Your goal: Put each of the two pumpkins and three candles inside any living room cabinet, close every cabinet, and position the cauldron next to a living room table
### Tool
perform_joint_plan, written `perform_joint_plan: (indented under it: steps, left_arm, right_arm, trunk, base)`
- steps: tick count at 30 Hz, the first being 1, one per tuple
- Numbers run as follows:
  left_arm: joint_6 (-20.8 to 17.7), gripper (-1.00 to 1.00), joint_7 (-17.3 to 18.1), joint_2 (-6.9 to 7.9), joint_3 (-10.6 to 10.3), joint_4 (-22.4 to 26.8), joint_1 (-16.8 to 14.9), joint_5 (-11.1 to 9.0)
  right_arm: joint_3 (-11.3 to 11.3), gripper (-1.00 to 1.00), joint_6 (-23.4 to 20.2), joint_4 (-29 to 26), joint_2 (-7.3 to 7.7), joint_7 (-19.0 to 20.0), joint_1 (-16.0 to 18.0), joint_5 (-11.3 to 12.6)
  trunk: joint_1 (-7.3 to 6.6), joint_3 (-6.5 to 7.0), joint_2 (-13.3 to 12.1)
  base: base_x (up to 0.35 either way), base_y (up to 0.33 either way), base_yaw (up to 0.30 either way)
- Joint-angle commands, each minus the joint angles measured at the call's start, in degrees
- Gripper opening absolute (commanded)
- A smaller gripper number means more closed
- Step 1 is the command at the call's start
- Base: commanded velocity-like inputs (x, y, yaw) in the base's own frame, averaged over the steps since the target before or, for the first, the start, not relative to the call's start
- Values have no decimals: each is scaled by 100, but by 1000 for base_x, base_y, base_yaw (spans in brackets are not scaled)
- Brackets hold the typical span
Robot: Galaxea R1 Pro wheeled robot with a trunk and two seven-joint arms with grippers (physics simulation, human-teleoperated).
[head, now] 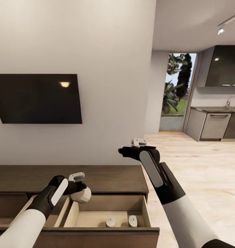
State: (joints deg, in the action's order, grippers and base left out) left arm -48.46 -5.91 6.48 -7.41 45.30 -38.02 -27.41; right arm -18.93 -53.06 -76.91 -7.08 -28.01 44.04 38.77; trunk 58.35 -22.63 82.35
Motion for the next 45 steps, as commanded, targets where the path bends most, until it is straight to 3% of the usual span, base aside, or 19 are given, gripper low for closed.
perform_joint_plan:
  steps: [1,9,15,18,29,37,45]
  left_arm:
    - [-14,-100,-59,9,-31,7,-4,-59]
    - [-14,-100,-100,13,-41,-46,-4,-93]
    - [-23,-100,-801,2,-3,-238,-4,-132]
    - [-17,-100,-935,-7,-2,-474,-10,-138]
    - [-5,-100,-968,-29,2,-577,-13,-129]
    - [55,-100,-949,-184,-9,-582,-13,-85]
    - [311,-100,-947,-206,-67,-601,-13,-67]
  right_arm:
    - [-4,100,-11,-42,-1,-58,0,61]
    - [-5,100,-9,-80,-3,-41,-9,69]
    - [-5,100,-11,-75,-4,-38,-9,76]
    - [-8,100,-11,-75,-4,-37,-9,78]
    - [-14,100,-11,-72,-4,-37,-9,78]
    - [-14,100,-11,-104,2,-37,-9,78]
    - [-14,100,-4,-101,4,-29,-9,78]
  trunk:
    - [0,-7,4]
    - [0,-7,4]
    - [0,-7,4]
    - [0,-7,4]
    - [0,-7,4]
    - [0,-7,4]
    - [176,-151,325]
  base:
    - [27,-28,0]
    - [6,-6,0]
    - [0,0,0]
    - [0,0,0]
    - [0,0,0]
    - [0,0,0]
    - [0,0,0]
